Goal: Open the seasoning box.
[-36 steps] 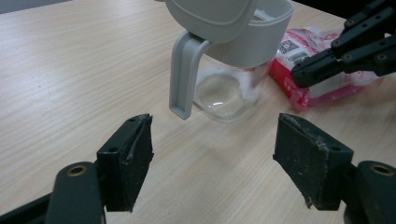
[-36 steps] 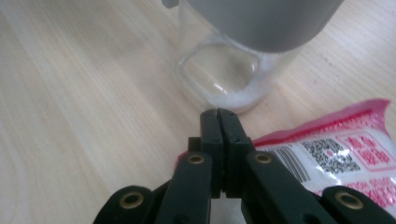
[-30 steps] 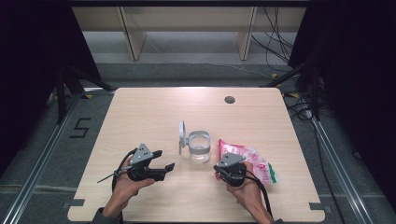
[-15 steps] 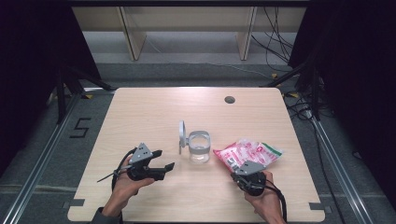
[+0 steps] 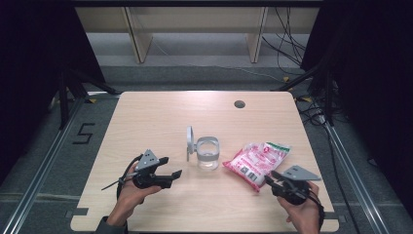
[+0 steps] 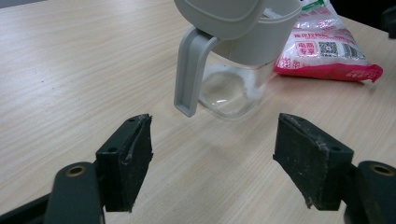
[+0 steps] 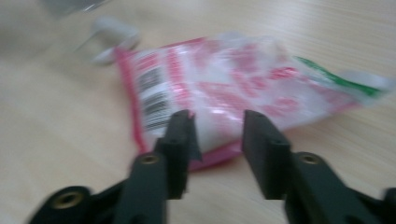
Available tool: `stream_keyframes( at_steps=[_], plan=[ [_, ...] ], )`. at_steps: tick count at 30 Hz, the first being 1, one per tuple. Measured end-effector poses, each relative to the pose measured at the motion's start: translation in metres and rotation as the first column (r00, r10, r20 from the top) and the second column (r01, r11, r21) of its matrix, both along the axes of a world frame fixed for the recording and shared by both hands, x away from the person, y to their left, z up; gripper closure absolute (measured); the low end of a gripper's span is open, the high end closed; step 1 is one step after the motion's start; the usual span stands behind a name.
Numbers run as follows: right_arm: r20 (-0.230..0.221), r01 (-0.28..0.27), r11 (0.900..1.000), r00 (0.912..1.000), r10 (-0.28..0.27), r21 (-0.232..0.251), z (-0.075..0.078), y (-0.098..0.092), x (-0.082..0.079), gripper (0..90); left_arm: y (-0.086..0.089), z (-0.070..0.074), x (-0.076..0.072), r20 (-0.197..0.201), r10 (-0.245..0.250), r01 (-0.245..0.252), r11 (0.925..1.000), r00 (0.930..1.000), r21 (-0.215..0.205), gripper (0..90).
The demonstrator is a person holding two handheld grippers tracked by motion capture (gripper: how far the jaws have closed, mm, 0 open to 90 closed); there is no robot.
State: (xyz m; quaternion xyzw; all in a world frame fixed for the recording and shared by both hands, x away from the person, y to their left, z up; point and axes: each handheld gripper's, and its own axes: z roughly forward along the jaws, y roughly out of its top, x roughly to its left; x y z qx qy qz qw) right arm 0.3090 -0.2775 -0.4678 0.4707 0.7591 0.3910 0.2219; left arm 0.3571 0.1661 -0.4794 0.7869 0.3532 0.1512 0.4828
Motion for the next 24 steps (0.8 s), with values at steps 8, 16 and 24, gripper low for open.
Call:
stream_keyframes(
  at_steps=[8, 16, 24],
  plan=[
    [-0.054, 0.181, 0.967, 0.9832, -0.174, 0.180, -0.015, -0.037, 0.011, 44.8, -0.003, -0.001, 0.000, 0.003, -0.016, 0.016, 0.9999, 0.9999, 0.000, 27.1],
    [-0.101, 0.220, 0.956, 0.9739, -0.203, 0.192, -0.020, -0.030, 0.031, 42.8, -0.005, -0.003, 0.000, -0.003, -0.013, 0.013, 0.9998, 0.9999, -0.018, 27.2],
    [-0.106, 0.219, 0.954, 0.9739, -0.200, 0.205, -0.029, -0.027, 0.056, 40.9, -0.004, -0.004, 0.000, -0.009, -0.016, 0.016, 0.9999, 0.9998, 0.005, 27.1]
  ],
)
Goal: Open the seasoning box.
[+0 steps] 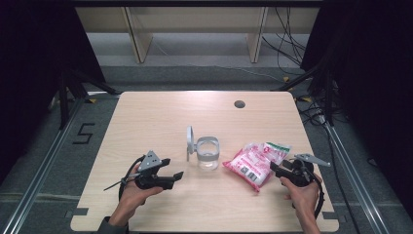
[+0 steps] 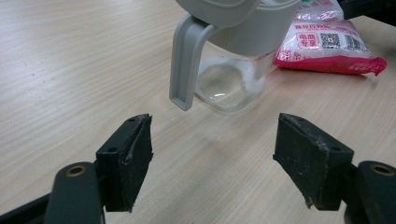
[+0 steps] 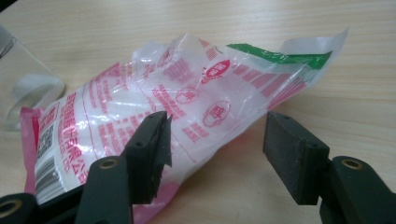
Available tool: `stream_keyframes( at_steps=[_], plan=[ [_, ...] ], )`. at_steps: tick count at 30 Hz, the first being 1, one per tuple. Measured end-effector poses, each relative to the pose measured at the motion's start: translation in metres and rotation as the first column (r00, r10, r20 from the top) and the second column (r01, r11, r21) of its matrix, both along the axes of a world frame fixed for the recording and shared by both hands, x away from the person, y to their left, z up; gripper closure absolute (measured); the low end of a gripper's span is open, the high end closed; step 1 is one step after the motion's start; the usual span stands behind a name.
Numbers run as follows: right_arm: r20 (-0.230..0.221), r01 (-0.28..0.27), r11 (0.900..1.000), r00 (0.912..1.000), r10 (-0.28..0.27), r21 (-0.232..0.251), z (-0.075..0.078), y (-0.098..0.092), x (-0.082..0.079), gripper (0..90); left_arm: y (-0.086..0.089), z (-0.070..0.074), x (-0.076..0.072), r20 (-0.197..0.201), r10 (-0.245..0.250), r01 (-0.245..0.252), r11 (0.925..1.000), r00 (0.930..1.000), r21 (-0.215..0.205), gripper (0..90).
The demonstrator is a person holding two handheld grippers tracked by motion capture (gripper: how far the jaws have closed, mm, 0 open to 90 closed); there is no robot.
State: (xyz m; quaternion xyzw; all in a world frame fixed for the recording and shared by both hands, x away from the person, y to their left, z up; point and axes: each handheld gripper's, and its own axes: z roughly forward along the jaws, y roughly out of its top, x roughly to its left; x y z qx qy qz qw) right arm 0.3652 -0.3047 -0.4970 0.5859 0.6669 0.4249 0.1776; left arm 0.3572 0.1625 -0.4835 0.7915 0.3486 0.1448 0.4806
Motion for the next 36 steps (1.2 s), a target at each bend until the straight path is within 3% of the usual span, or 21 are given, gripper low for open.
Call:
stream_keyframes(
  at_steps=[3, 5, 8, 9, 10, 12, 13, 14, 16, 18, 23, 25, 26, 27, 28, 31, 32, 33, 34, 35, 36],
  plan=[
    [-0.024, 0.008, 1.000, 0.9997, -0.009, -0.016, -0.004, 0.001, 0.007, 41.6, -0.001, -0.001, 0.000, -0.002, 0.009, -0.009, 1.0000, 1.0000, 0.004, 27.0],
    [-0.023, 0.007, 1.000, 0.9997, -0.007, 0.005, -0.007, 0.000, 0.011, 42.5, -0.003, -0.001, -0.001, -0.012, 0.014, -0.014, 0.9998, 0.9998, -0.015, 26.8],
    [-0.068, 0.045, 0.998, 0.9968, -0.042, 0.043, -0.008, 0.004, 0.016, 42.6, -0.005, -0.001, 0.000, -0.002, -0.004, 0.004, 0.9999, 1.0000, 0.009, 26.9],
    [-0.045, 0.016, 0.999, 0.9989, -0.015, 0.035, -0.010, 0.001, 0.019, 42.6, -0.005, -0.002, -0.001, -0.003, -0.004, 0.004, 1.0000, 1.0000, 0.002, 26.8],
    [-0.061, 0.022, 1.000, 0.9979, -0.021, 0.021, -0.009, 0.002, 0.020, 42.6, -0.006, -0.002, -0.002, -0.017, 0.003, -0.003, 1.0000, 0.9999, -0.004, 26.8],
    [-0.045, 0.019, 1.000, 0.9988, -0.019, 0.010, -0.011, 0.003, 0.023, 43.5, -0.005, -0.002, 0.000, 0.000, -0.007, 0.007, 1.0000, 1.0000, 0.004, 26.8],
    [-0.123, 0.070, 0.995, 0.9905, -0.062, 0.066, -0.007, 0.010, 0.020, 43.8, -0.005, -0.003, 0.000, -0.009, -0.004, 0.004, 1.0000, 0.9999, -0.006, 26.8],
    [-0.037, 0.016, 1.000, 0.9992, -0.016, -0.005, -0.013, 0.004, 0.026, 44.4, -0.004, -0.003, 0.000, -0.010, -0.006, 0.006, 1.0000, 0.9999, 0.000, 26.8],
    [-0.089, 0.049, 0.998, 0.9950, -0.046, 0.029, -0.011, 0.009, 0.025, 44.9, -0.004, -0.003, 0.000, -0.006, -0.003, 0.003, 1.0000, 1.0000, -0.002, 26.8],
    [-0.051, 0.013, 1.000, 0.9986, -0.013, -0.001, -0.014, 0.007, 0.029, 45.9, -0.004, -0.003, 0.001, -0.009, -0.003, 0.003, 1.0000, 1.0000, 0.001, 26.8],
    [-0.072, 0.013, 1.000, 0.9973, -0.015, -0.017, -0.014, 0.008, 0.033, 49.4, -0.005, -0.003, 0.001, -0.006, -0.012, 0.012, 0.9999, 0.9999, -0.002, 26.8],
    [-0.054, -0.003, 1.000, 0.9985, 0.003, 0.007, -0.016, 0.008, 0.035, 52.8, -0.007, -0.005, 0.000, -0.019, -0.014, 0.014, 0.9999, 0.9997, -0.002, 26.7],
    [-0.098, 0.034, 0.999, 0.9947, -0.032, 0.022, -0.014, 0.011, 0.034, 55.1, -0.008, -0.006, 0.000, -0.018, -0.014, 0.014, 0.9999, 0.9997, -0.005, 26.7],
    [-0.083, 0.037, 0.998, 0.9960, -0.034, 0.044, -0.016, 0.012, 0.036, 57.9, -0.008, -0.005, 0.000, -0.022, -0.013, 0.013, 0.9999, 0.9997, 0.001, 26.7],
    [-0.048, 0.002, 1.000, 0.9988, -0.002, 0.010, -0.018, 0.008, 0.038, 61.1, -0.010, -0.006, 0.001, -0.016, -0.011, 0.011, 0.9999, 0.9998, -0.012, 26.7],
    [-0.048, -0.025, 0.999, 0.9986, 0.023, -0.023, -0.016, 0.008, 0.039, 74.6, -0.009, -0.006, 0.000, -0.027, -0.014, 0.014, 0.9999, 0.9995, 0.006, 26.7],
    [-0.072, -0.007, 1.000, 0.9974, 0.007, 0.008, -0.015, 0.011, 0.037, 77.4, -0.010, -0.006, 0.000, -0.027, -0.012, 0.012, 0.9999, 0.9996, 0.000, 26.7],
    [-0.053, -0.017, 1.000, 0.9984, 0.018, 0.025, -0.015, 0.012, 0.037, 80.5, -0.011, -0.007, 0.000, -0.030, -0.007, 0.006, 0.9998, 0.9995, -0.019, 26.7],
    [-0.057, -0.012, 1.000, 0.9983, 0.013, 0.009, -0.015, 0.012, 0.037, 82.9, -0.010, -0.007, 0.001, -0.026, -0.008, 0.008, 1.0000, 0.9996, 0.000, 26.7],
    [-0.024, -0.044, 0.999, 0.9988, 0.043, -0.022, -0.016, 0.009, 0.040, 85.8, -0.009, -0.008, 0.001, -0.025, -0.011, 0.011, 0.9999, 0.9996, -0.004, 26.6],
    [-0.046, -0.018, 1.000, 0.9988, 0.018, -0.001, -0.013, 0.013, 0.038, 87.5, -0.010, -0.008, 0.000, -0.032, -0.009, 0.008, 0.9998, 0.9995, -0.021, 26.5]
  ],
)
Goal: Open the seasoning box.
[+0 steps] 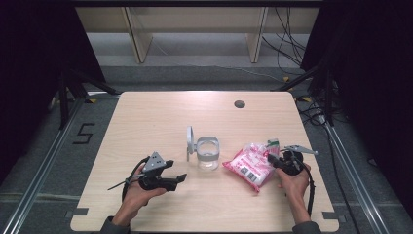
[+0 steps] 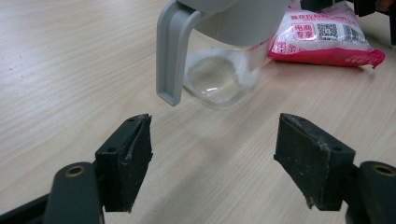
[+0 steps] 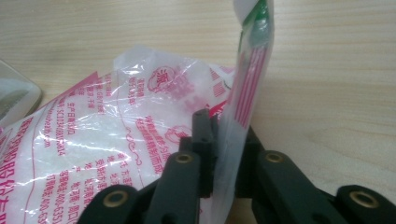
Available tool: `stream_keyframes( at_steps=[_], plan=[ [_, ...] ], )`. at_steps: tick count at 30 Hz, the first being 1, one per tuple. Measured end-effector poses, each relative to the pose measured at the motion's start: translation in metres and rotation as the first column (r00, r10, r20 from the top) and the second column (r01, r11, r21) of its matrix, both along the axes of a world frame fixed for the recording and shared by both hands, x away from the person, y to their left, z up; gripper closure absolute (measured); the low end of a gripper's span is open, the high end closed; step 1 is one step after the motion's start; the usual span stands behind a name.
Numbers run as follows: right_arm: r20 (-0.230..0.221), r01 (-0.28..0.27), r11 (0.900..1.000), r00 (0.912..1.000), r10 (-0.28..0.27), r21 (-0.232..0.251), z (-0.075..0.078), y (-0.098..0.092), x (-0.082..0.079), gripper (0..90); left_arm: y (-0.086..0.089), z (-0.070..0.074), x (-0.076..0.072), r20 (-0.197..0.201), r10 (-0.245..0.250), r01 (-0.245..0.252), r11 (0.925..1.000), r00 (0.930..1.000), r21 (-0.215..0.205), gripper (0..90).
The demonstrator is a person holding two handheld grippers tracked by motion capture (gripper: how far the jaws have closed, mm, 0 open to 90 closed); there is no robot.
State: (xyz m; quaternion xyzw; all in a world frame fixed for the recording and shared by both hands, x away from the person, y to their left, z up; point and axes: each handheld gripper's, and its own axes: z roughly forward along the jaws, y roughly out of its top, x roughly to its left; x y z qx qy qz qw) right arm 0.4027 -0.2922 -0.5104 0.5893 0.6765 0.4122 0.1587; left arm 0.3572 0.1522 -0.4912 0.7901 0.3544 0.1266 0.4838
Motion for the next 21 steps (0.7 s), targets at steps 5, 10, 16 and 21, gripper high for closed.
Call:
stream_keyframes(
  at_steps=[5, 10, 16, 21],
  plan=[
    [0.042, -0.055, 0.995, 0.9974, 0.059, -0.082, 0.003, 0.001, 0.002, 90.0, 0.001, 0.001, -0.001, 0.000, -0.004, 0.004, 0.9997, 1.0000, 0.024, 26.5],
    [0.106, -0.079, 0.994, 0.9905, 0.087, -0.079, 0.011, 0.004, 0.000, 90.0, 0.000, 0.005, -0.002, 0.002, -0.014, 0.014, 0.9999, 0.9999, -0.002, 26.6],
    [0.203, -0.118, 0.993, 0.9715, 0.122, -0.031, 0.031, 0.012, -0.007, 90.0, -0.004, 0.005, -0.004, -0.001, -0.041, 0.041, 0.9992, 0.9992, 0.002, 26.7],
    [0.273, -0.162, 0.986, 0.9507, 0.148, 0.029, 0.052, 0.024, -0.020, 90.0, -0.017, 0.001, -0.010, -0.001, -0.071, 0.071, 0.9974, 0.9975, 0.008, 26.9]
  ],
)
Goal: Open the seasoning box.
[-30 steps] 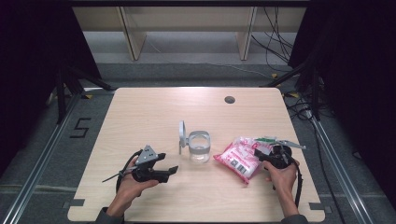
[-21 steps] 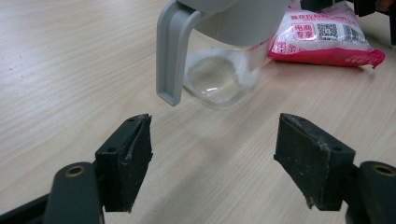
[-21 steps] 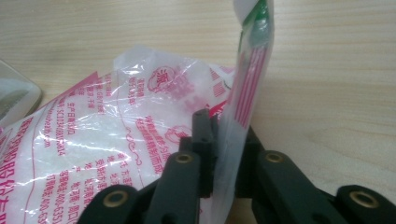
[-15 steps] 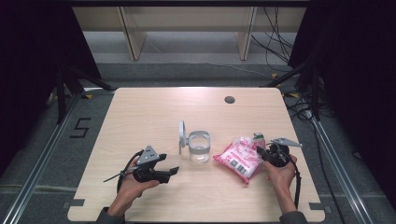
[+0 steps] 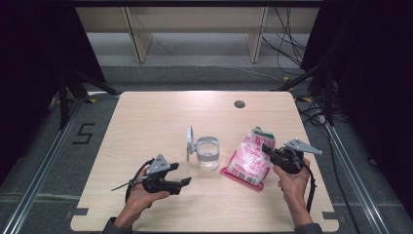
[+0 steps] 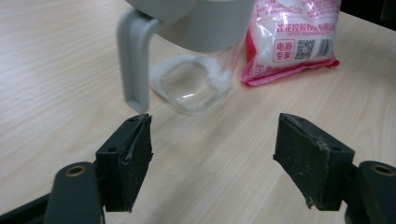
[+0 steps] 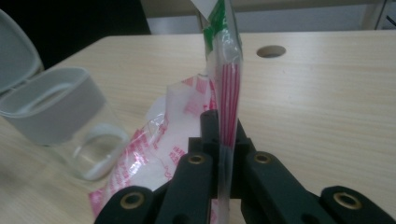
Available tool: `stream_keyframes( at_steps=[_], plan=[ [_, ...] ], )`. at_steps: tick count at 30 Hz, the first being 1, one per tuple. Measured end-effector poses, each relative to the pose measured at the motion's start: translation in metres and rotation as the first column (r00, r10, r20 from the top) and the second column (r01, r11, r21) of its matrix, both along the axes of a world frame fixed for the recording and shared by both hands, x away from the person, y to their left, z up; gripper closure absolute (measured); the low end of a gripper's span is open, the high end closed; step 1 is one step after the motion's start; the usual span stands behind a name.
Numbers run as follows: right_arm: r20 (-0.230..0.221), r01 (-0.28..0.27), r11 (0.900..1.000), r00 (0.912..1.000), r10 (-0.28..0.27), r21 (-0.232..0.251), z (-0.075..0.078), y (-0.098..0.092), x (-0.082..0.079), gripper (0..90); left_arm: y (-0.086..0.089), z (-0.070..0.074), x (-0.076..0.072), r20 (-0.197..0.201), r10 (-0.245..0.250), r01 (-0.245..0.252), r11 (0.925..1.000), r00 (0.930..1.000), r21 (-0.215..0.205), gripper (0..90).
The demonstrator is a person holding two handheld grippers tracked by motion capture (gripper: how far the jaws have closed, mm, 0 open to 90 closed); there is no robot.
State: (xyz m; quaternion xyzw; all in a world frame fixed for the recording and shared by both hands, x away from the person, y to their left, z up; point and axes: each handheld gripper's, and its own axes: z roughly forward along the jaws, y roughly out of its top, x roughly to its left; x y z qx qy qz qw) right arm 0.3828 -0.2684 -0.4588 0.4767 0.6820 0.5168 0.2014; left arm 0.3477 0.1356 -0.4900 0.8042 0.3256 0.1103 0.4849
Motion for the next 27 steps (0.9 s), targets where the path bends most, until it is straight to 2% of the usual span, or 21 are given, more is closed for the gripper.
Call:
stream_keyframes(
  at_steps=[2, 4, 5, 6, 7, 8, 9, 12, 14, 15, 16, 17, 18, 20, 21, 22, 23, 24, 25, 26, 27],
  plan=[
    [0.026, -0.019, 1.000, 0.9995, 0.019, -0.014, 0.005, 0.003, -0.002, 90.0, -0.004, -0.002, -0.001, 0.005, -0.011, 0.011, 0.9998, 0.9999, 0.019, 26.9],
    [0.025, -0.025, 1.000, 0.9994, 0.025, 0.003, 0.012, 0.009, -0.008, 90.0, -0.011, -0.003, -0.004, 0.039, -0.008, 0.005, 0.9966, 0.9992, 0.082, 26.6],
    [0.038, -0.033, 0.999, 0.9987, 0.034, -0.006, 0.014, 0.010, -0.009, 90.0, -0.012, -0.002, -0.006, 0.060, -0.018, 0.010, 0.9910, 0.9981, 0.133, 26.6],
    [0.037, -0.044, 0.999, 0.9983, 0.044, 0.005, 0.017, 0.013, -0.011, 90.0, -0.014, -0.003, -0.006, 0.060, -0.026, 0.018, 0.9932, 0.9978, 0.115, 26.6],
    [0.029, -0.042, 0.999, 0.9987, 0.042, -0.008, 0.020, 0.016, -0.013, 90.0, -0.016, -0.002, -0.007, 0.054, -0.031, 0.026, 0.9954, 0.9980, 0.092, 26.8],
    [0.068, -0.062, 0.998, 0.9956, 0.064, -0.032, 0.022, 0.017, -0.012, 90.0, -0.018, -0.002, -0.008, 0.048, -0.013, 0.009, 0.9969, 0.9988, 0.078, 27.0],
    [0.056, -0.068, 0.998, 0.9961, 0.069, -0.015, 0.026, 0.022, -0.015, 90.0, -0.020, -0.002, -0.007, 0.055, -0.014, 0.010, 0.9966, 0.9984, 0.082, 27.1],
    [0.080, -0.090, 0.995, 0.9926, 0.092, -0.035, 0.033, 0.030, -0.017, 90.0, -0.028, -0.005, -0.008, 0.072, -0.011, 0.004, 0.9956, 0.9973, 0.093, 27.3],
    [0.077, -0.102, 0.992, 0.9911, 0.108, -0.079, 0.039, 0.036, -0.020, 90.0, -0.036, -0.007, -0.008, 0.061, -0.020, 0.015, 0.9965, 0.9980, 0.082, 28.0],
    [0.094, -0.109, 0.990, 0.9886, 0.118, -0.092, 0.040, 0.037, -0.020, 90.0, -0.040, -0.008, -0.007, 0.059, -0.022, 0.017, 0.9952, 0.9980, 0.096, 28.1],
    [0.089, -0.121, 0.990, 0.9879, 0.127, -0.077, 0.043, 0.039, -0.021, 90.0, -0.045, -0.009, -0.006, 0.061, -0.023, 0.017, 0.9952, 0.9979, 0.096, 28.3],
    [0.094, -0.126, 0.988, 0.9864, 0.135, -0.095, 0.046, 0.041, -0.022, 90.0, -0.051, -0.008, -0.005, 0.066, -0.035, 0.027, 0.9930, 0.9972, 0.115, 28.5],
    [0.121, -0.144, 0.982, 0.9798, 0.159, -0.120, 0.050, 0.042, -0.021, 90.0, -0.055, -0.010, -0.005, 0.067, -0.036, 0.030, 0.9952, 0.9971, 0.093, 28.7],
    [0.128, -0.157, 0.978, 0.9763, 0.175, -0.138, 0.056, 0.045, -0.021, 90.0, -0.066, -0.010, -0.004, 0.065, -0.036, 0.031, 0.9963, 0.9973, 0.080, 29.2],
    [0.115, -0.157, 0.976, 0.9777, 0.176, -0.153, 0.060, 0.047, -0.022, 90.0, -0.071, -0.009, -0.003, 0.065, -0.046, 0.041, 0.9960, 0.9968, 0.080, 29.3],
    [0.121, -0.170, 0.968, 0.9735, 0.194, -0.184, 0.065, 0.047, -0.021, 90.0, -0.074, -0.009, -0.003, 0.059, -0.051, 0.046, 0.9957, 0.9970, 0.080, 29.6],
    [0.093, -0.170, 0.968, 0.9776, 0.189, -0.185, 0.069, 0.049, -0.022, 90.0, -0.078, -0.009, -0.002, 0.062, -0.055, 0.050, 0.9948, 0.9966, 0.089, 29.8],
    [0.099, -0.181, 0.964, 0.9741, 0.203, -0.197, 0.072, 0.049, -0.020, 90.0, -0.083, -0.008, -0.002, 0.062, -0.053, 0.048, 0.9953, 0.9967, 0.084, 30.0],
    [0.092, -0.178, 0.965, 0.9758, 0.198, -0.195, 0.075, 0.050, -0.021, 90.0, -0.087, -0.007, -0.003, 0.068, -0.048, 0.041, 0.9947, 0.9966, 0.094, 30.2],
    [0.085, -0.177, 0.965, 0.9768, 0.196, -0.195, 0.079, 0.050, -0.022, 90.0, -0.092, -0.007, -0.005, 0.076, -0.042, 0.036, 0.9966, 0.9962, 0.074, 30.2],
    [0.089, -0.188, 0.960, 0.9736, 0.210, -0.206, 0.081, 0.048, -0.021, 90.0, -0.096, -0.006, -0.006, 0.086, -0.059, 0.052, 0.9954, 0.9946, 0.081, 30.2]
  ],
)
